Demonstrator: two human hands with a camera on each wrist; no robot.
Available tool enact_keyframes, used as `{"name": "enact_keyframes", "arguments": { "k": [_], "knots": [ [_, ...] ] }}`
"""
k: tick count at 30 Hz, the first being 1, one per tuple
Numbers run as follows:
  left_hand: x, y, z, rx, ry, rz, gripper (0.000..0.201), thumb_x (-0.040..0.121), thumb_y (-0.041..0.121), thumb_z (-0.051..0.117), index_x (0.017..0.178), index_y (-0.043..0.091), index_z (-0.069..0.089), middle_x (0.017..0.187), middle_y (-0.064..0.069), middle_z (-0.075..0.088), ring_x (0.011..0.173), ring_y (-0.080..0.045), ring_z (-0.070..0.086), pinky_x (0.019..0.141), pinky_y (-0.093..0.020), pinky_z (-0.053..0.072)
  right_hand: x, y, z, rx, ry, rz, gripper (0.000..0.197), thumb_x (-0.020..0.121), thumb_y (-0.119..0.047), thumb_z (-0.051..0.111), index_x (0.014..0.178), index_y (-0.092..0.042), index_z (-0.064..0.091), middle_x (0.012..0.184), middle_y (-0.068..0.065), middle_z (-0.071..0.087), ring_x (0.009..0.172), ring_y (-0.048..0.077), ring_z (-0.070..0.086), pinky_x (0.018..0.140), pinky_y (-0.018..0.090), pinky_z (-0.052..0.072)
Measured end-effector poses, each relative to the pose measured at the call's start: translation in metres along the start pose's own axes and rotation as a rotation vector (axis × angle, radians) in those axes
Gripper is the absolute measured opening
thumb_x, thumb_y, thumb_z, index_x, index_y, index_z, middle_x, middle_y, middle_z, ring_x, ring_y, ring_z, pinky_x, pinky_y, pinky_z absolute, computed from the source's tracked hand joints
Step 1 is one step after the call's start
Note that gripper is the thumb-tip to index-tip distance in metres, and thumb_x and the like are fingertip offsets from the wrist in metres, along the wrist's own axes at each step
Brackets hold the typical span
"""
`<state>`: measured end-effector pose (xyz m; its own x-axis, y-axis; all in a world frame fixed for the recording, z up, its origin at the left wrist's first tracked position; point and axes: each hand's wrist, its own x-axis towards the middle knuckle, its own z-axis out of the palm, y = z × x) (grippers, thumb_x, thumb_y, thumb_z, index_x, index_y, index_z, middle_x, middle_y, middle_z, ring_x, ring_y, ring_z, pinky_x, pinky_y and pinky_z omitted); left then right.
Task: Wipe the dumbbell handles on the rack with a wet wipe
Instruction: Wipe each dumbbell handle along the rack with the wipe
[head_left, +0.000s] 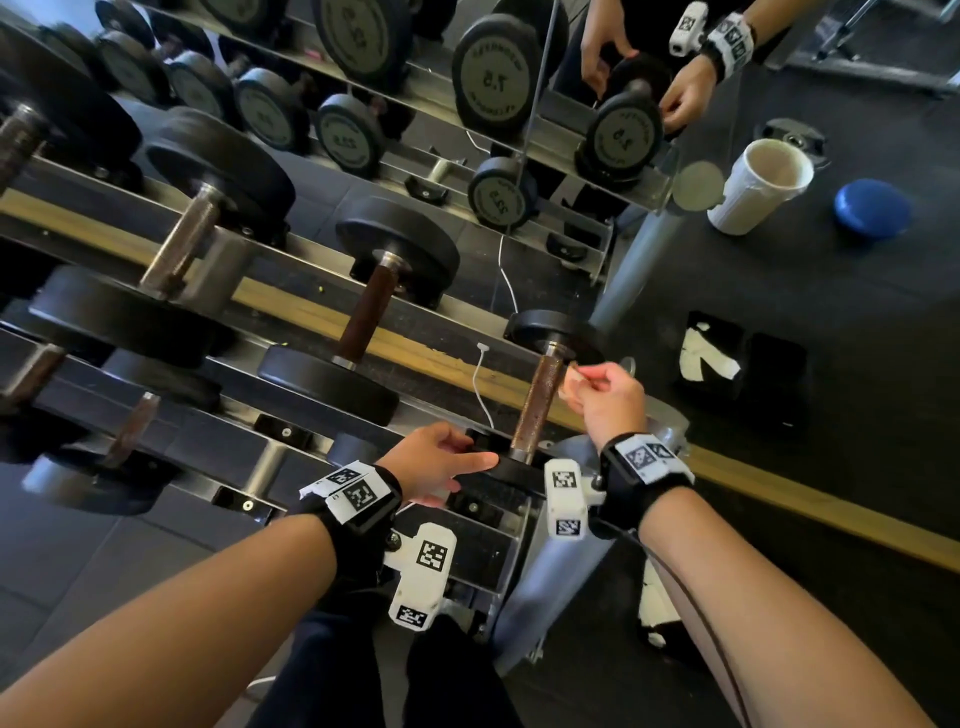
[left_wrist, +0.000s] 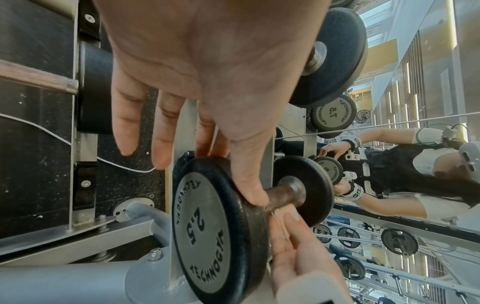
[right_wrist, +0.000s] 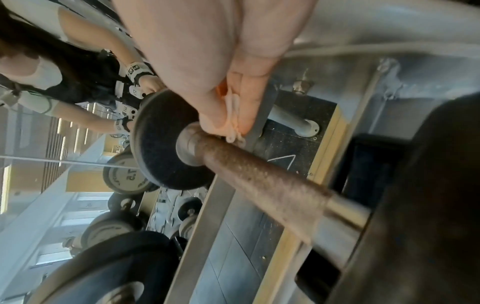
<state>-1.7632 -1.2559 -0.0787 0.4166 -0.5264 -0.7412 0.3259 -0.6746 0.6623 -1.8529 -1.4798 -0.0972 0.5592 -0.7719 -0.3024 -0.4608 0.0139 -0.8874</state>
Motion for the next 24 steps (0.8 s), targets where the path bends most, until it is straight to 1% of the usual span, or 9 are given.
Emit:
{"name": "enact_keyframes", "arguments": {
  "k": [3, 7, 9, 11, 14, 17, 19, 22, 24],
  "knots": [
    [0.000, 0.000, 0.000, 0.012, -0.005, -0.003, 0.038, 0.081, 0.043, 0.077, 0.111, 0.026, 0.059, 0.109, 0.003, 0.067, 0.090, -0.013, 0.070, 0.057, -0.022, 0.056, -0.007, -0.003, 0.012, -0.027, 0.014, -0.058, 0.019, 0.092, -0.013, 0.066, 0.082, -0.028, 0.063, 0.093, 0.003, 0.074, 0.091, 0.020, 0.072, 0.085, 0.042, 0.059],
    [0.000, 0.001, -0.002, 0.020, -0.007, 0.004, 0.041, 0.081, 0.044, 0.077, 0.113, 0.026, 0.059, 0.109, 0.003, 0.067, 0.091, -0.014, 0.070, 0.055, -0.019, 0.055, -0.038, 0.011, 0.008, -0.048, -0.102, -0.076, 0.029, 0.092, -0.008, 0.064, 0.074, -0.030, 0.063, 0.092, -0.004, 0.073, 0.084, 0.008, 0.072, 0.072, 0.021, 0.058],
    [0.001, 0.001, -0.001, 0.026, -0.004, 0.006, 0.041, 0.081, 0.044, 0.077, 0.113, 0.026, 0.059, 0.107, 0.003, 0.067, 0.090, -0.013, 0.069, 0.055, -0.019, 0.055, -0.045, 0.019, 0.001, -0.057, -0.212, -0.031, 0.033, 0.091, -0.003, 0.065, 0.070, -0.029, 0.063, 0.090, -0.002, 0.074, 0.085, 0.011, 0.073, 0.071, 0.021, 0.058],
    [0.001, 0.000, -0.001, 0.027, -0.004, 0.009, 0.041, 0.081, 0.043, 0.077, 0.113, 0.026, 0.059, 0.106, 0.004, 0.067, 0.089, -0.012, 0.069, 0.054, -0.018, 0.055, -0.039, 0.018, -0.005, -0.036, -0.255, 0.008, 0.031, 0.090, -0.004, 0.067, 0.069, -0.027, 0.064, 0.086, -0.001, 0.075, 0.084, 0.014, 0.074, 0.070, 0.023, 0.058],
    [0.000, 0.000, 0.000, 0.026, -0.004, 0.012, 0.040, 0.081, 0.043, 0.077, 0.113, 0.026, 0.059, 0.106, 0.004, 0.067, 0.090, -0.012, 0.069, 0.052, -0.018, 0.054, -0.020, 0.006, -0.003, 0.002, -0.117, -0.003, 0.019, 0.090, -0.009, 0.068, 0.078, -0.022, 0.062, 0.086, 0.002, 0.075, 0.084, 0.015, 0.074, 0.073, 0.027, 0.059],
    [0.001, -0.001, -0.001, 0.034, -0.003, 0.020, 0.040, 0.082, 0.043, 0.076, 0.113, 0.026, 0.059, 0.106, 0.004, 0.067, 0.089, -0.012, 0.069, 0.053, -0.018, 0.054, -0.017, -0.002, 0.007, 0.032, -0.054, -0.039, 0.023, 0.090, -0.003, 0.066, 0.076, -0.021, 0.061, 0.086, 0.001, 0.073, 0.082, 0.011, 0.072, 0.067, 0.020, 0.058],
    [0.002, 0.000, -0.001, 0.050, 0.001, 0.033, 0.038, 0.082, 0.043, 0.076, 0.112, 0.027, 0.060, 0.104, 0.004, 0.068, 0.089, -0.012, 0.069, 0.057, -0.021, 0.056, -0.026, -0.002, 0.007, 0.043, -0.089, -0.018, 0.022, 0.090, -0.004, 0.066, 0.076, -0.019, 0.062, 0.091, 0.001, 0.074, 0.082, 0.010, 0.073, 0.070, 0.021, 0.059],
    [0.003, -0.001, 0.000, 0.062, 0.011, 0.039, 0.036, 0.082, 0.043, 0.076, 0.111, 0.027, 0.061, 0.103, 0.004, 0.069, 0.090, -0.013, 0.070, 0.067, -0.026, 0.059, -0.047, 0.006, 0.001, -0.048, -0.164, -0.007, 0.017, 0.090, -0.010, 0.069, 0.078, -0.020, 0.066, 0.090, -0.003, 0.074, 0.082, 0.005, 0.072, 0.067, 0.015, 0.056],
    [0.002, -0.001, 0.000, 0.055, 0.016, 0.042, 0.038, 0.082, 0.043, 0.076, 0.113, 0.026, 0.061, 0.103, 0.003, 0.069, 0.091, -0.014, 0.069, 0.069, -0.027, 0.058, -0.056, 0.012, -0.003, -0.129, -0.264, 0.010, 0.013, 0.088, -0.013, 0.071, 0.077, -0.019, 0.067, 0.085, 0.000, 0.075, 0.082, 0.012, 0.073, 0.073, 0.022, 0.058]
  ]
}}
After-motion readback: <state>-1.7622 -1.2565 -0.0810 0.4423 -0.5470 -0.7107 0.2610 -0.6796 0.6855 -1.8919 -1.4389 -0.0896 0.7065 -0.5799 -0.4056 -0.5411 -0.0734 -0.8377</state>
